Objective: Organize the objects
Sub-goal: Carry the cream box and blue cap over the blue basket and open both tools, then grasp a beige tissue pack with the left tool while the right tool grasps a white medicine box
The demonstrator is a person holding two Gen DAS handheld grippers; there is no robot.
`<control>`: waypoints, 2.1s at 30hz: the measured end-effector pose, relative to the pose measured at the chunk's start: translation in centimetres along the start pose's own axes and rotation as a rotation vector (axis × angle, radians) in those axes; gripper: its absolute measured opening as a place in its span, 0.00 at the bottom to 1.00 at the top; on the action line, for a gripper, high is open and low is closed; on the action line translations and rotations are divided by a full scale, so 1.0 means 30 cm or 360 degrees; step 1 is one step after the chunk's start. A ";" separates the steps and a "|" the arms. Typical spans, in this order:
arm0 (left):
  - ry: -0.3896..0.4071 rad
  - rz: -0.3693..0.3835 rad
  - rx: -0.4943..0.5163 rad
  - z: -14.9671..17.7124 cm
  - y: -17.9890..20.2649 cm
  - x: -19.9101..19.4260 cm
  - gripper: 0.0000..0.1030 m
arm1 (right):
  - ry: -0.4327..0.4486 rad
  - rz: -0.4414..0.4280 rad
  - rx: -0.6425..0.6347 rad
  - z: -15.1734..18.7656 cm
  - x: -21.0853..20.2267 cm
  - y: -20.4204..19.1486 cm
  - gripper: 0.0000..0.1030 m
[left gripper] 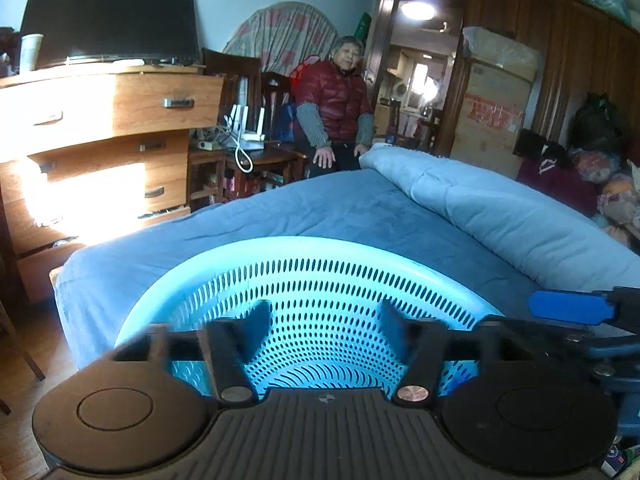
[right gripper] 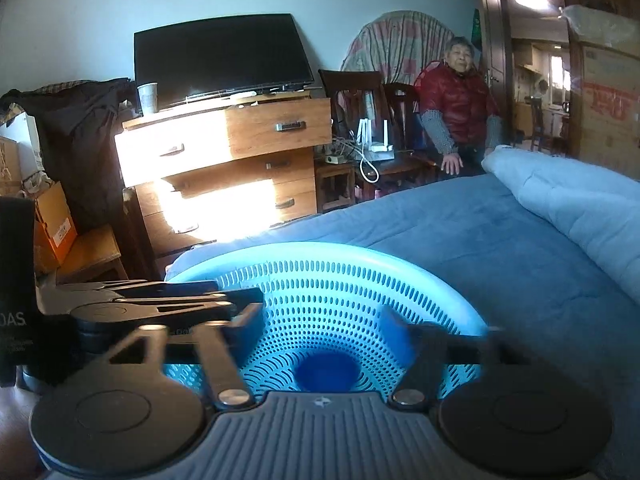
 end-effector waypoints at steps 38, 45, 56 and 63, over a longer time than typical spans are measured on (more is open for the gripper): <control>-0.0450 0.0986 0.0725 0.537 0.981 -0.157 1.00 | -0.0048 0.1234 0.0801 0.850 -0.891 0.741 0.95; -0.0464 0.1054 0.0759 0.565 1.024 -0.177 1.00 | -0.0111 0.1166 0.0769 0.903 -0.830 0.781 0.76; -0.0376 0.1384 0.0866 0.711 1.173 -0.149 0.88 | 0.0067 0.1213 0.0577 0.884 -1.054 0.611 0.75; -0.0426 0.1375 0.0896 0.800 1.250 -0.093 0.80 | 0.0047 0.1218 0.0589 0.927 -1.084 0.613 0.75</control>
Point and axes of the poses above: each gripper's, at about its wrist camera, not at the fingertips, and x roughly the way its jaws point, y to its right, z to its underside, the point moved 3 cm from there along x, roughly the way its jaws point, and after that the axes turned 8 degrees about y, right-handed, at the moved point
